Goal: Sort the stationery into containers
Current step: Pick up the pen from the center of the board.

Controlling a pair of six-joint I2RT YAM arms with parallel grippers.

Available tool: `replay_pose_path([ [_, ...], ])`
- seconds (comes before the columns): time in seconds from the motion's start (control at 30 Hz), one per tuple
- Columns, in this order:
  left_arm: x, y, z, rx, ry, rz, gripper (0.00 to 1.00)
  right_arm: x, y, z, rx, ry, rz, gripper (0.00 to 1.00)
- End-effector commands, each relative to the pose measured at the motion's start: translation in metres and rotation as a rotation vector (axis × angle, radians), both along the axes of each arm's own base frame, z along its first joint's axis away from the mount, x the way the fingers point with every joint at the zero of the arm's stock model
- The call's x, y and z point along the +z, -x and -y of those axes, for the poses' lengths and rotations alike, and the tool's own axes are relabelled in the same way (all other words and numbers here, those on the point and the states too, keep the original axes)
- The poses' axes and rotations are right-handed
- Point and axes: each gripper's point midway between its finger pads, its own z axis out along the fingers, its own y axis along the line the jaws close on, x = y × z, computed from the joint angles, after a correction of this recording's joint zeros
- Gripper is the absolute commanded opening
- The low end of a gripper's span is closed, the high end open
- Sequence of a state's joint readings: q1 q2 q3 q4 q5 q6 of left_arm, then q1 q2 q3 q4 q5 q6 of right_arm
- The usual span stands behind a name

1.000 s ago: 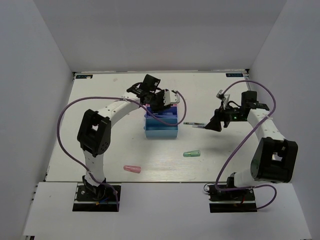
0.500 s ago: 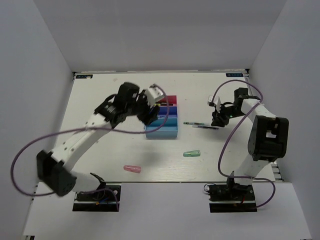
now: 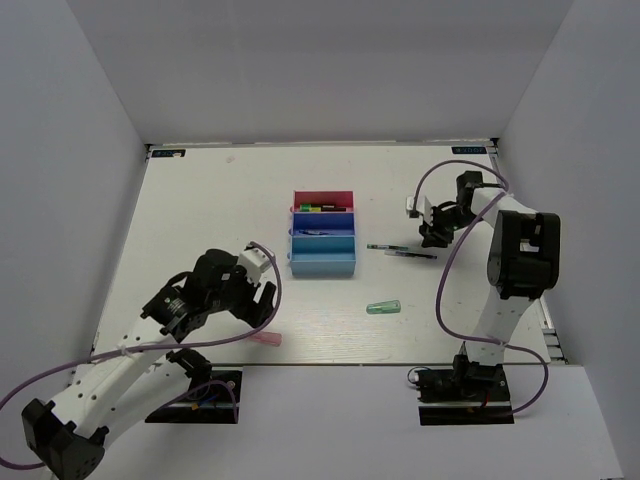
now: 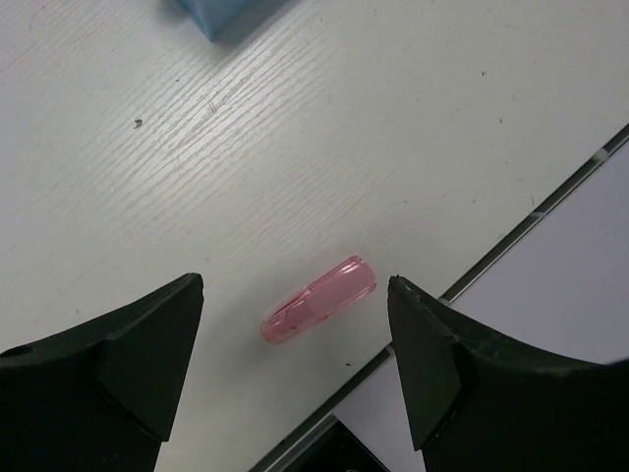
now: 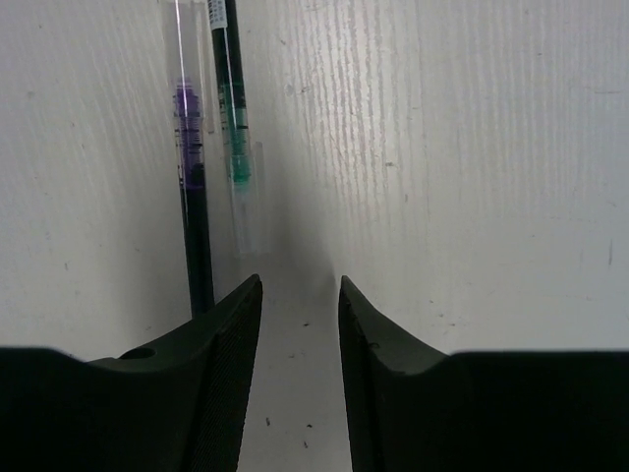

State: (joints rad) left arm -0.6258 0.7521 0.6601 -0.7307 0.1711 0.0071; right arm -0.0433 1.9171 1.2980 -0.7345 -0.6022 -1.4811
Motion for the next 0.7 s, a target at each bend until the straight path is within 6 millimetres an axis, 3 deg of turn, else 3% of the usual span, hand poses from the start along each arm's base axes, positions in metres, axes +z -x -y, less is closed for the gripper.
replay_pose_path([
  [0.0, 0.001, 0.001, -0.007, 0.06, 0.015, 0.004, 0.86, -0.006, 0.005, -0.001, 0.077, 0.026, -0.002, 0.41],
  [0.3, -0.003, 0.004, -0.01, 0.071, 0.03, 0.026, 0.87, -0.016, 0.024, -0.006, 0.151, 0.041, -0.025, 0.5],
  [0.67, -0.005, 0.004, -0.011, 0.072, 0.033, 0.03, 0.88, -0.024, 0.04, -0.04, 0.238, 0.04, -0.069, 0.52],
])
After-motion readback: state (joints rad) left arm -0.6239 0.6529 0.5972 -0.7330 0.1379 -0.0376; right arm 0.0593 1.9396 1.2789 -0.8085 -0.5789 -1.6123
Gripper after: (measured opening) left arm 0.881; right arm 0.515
